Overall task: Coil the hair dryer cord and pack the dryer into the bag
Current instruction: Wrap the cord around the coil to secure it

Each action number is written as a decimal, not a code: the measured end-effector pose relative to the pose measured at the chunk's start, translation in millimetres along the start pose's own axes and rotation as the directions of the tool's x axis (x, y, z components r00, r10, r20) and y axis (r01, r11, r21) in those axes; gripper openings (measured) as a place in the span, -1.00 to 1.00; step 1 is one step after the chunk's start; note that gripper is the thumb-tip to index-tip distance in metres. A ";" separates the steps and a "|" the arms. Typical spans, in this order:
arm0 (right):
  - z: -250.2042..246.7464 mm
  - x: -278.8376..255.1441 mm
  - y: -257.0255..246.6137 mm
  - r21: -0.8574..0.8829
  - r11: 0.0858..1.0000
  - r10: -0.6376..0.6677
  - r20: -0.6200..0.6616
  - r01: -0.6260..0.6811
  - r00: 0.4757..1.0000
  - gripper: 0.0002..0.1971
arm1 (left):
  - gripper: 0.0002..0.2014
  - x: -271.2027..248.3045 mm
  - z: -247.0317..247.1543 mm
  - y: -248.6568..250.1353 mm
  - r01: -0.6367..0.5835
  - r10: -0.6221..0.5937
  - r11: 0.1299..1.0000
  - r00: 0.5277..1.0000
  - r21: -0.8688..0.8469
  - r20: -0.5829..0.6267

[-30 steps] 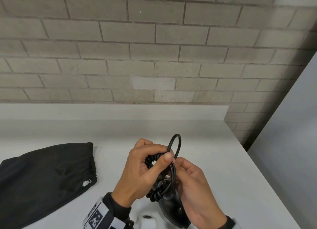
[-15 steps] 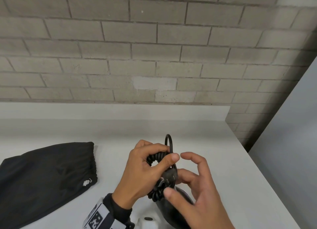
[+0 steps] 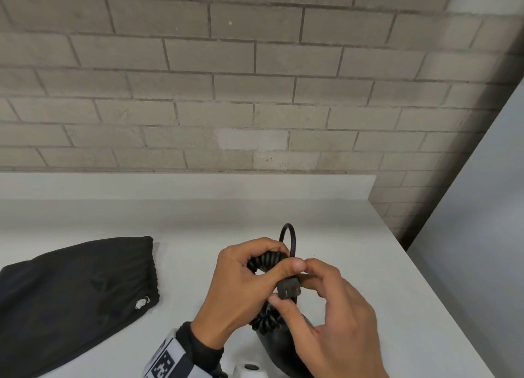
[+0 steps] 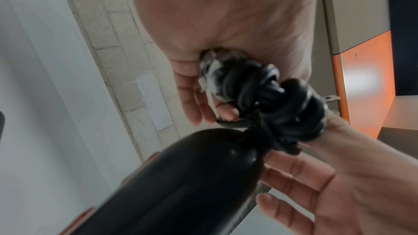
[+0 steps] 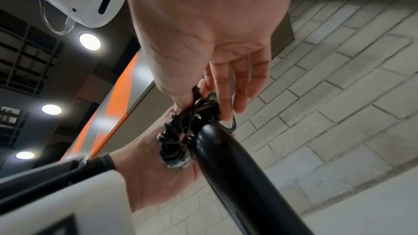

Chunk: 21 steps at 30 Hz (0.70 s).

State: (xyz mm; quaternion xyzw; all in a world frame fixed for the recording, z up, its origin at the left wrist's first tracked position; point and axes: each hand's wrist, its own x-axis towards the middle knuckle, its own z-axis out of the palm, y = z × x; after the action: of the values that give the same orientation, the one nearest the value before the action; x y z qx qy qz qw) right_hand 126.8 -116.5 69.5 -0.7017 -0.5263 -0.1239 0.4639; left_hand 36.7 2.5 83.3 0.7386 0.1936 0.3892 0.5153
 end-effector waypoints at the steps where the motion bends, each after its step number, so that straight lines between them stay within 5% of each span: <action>1: 1.3 -0.5 0.6 -0.013 1.000 -0.017 -0.021 0.017 1.000 -0.54 | -0.75 0.0 -0.1 0.5 -0.005 0.005 1.000 1.000 0.000 -0.003; 6: 6.8 -2.1 1.4 -0.090 0.994 -0.071 -0.126 0.060 0.990 -0.63 | -0.79 -0.3 -0.6 -0.4 -0.014 0.014 1.000 0.999 0.016 -0.037; 11: -4.4 2.0 -6.5 0.233 0.971 0.091 -0.190 -0.045 0.978 -0.72 | -0.70 -0.4 -6.6 -2.6 0.021 -0.019 0.999 0.997 0.030 -0.078; 16: -13.8 5.2 -19.3 0.650 0.744 0.251 -0.063 -0.151 0.966 -0.71 | -0.70 1.3 -9.0 -3.9 0.028 -0.027 0.999 0.998 0.029 -0.049; 21: -25.6 18.4 -20.3 0.838 0.498 0.355 0.039 -0.225 0.934 -0.54 | -0.68 2.2 -11.3 -8.7 0.123 -0.121 0.990 0.992 -0.072 0.025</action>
State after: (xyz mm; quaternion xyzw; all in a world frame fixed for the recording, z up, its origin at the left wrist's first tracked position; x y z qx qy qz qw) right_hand 125.1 -124.7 106.0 -0.4663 -0.3625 0.1710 0.7886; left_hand 30.3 14.4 78.1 0.7098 0.2185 0.3563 0.5670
